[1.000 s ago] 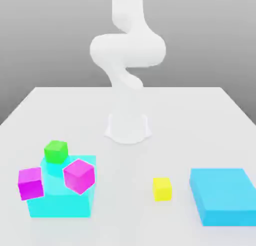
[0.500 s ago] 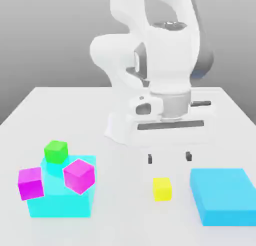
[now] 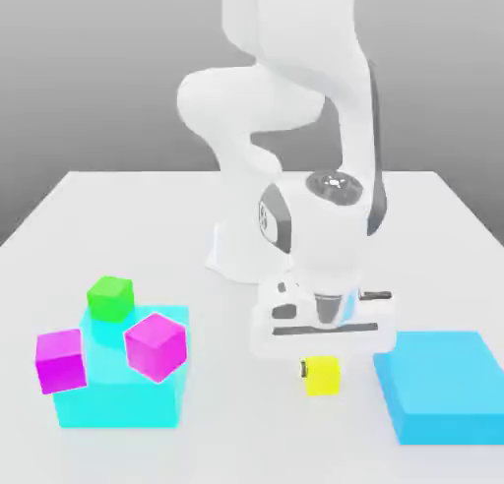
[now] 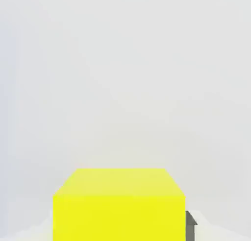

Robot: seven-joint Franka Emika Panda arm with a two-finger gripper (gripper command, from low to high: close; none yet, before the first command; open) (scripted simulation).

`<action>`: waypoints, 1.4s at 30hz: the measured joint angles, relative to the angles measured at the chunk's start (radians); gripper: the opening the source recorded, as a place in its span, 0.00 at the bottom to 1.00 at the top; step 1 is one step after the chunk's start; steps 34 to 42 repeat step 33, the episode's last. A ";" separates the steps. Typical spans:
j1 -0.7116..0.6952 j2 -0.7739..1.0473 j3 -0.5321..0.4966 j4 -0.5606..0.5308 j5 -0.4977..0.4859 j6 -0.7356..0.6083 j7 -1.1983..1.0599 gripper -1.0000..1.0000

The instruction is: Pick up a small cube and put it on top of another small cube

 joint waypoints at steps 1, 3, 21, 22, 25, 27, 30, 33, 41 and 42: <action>-0.004 -0.011 0.003 -0.002 0.000 -0.009 0.000 0.00; -0.025 -0.065 0.026 -0.012 0.009 -0.053 -0.009 0.00; -0.442 -0.331 -0.199 0.324 0.056 -0.636 -0.352 0.00; -0.484 -0.340 -0.225 0.357 0.055 -0.679 -0.380 0.00; -0.525 -0.336 -0.254 0.361 0.095 -0.695 -0.431 0.00; -0.529 -0.281 -0.250 0.346 0.122 -0.627 -0.452 0.00; -0.531 -0.251 -0.247 0.338 0.134 -0.591 -0.461 1.00; -0.531 -0.251 -0.247 0.338 0.134 -0.591 -0.461 1.00; -0.531 -0.251 -0.247 0.338 0.134 -0.591 -0.461 1.00; -0.531 -0.251 -0.247 0.338 0.134 -0.591 -0.461 1.00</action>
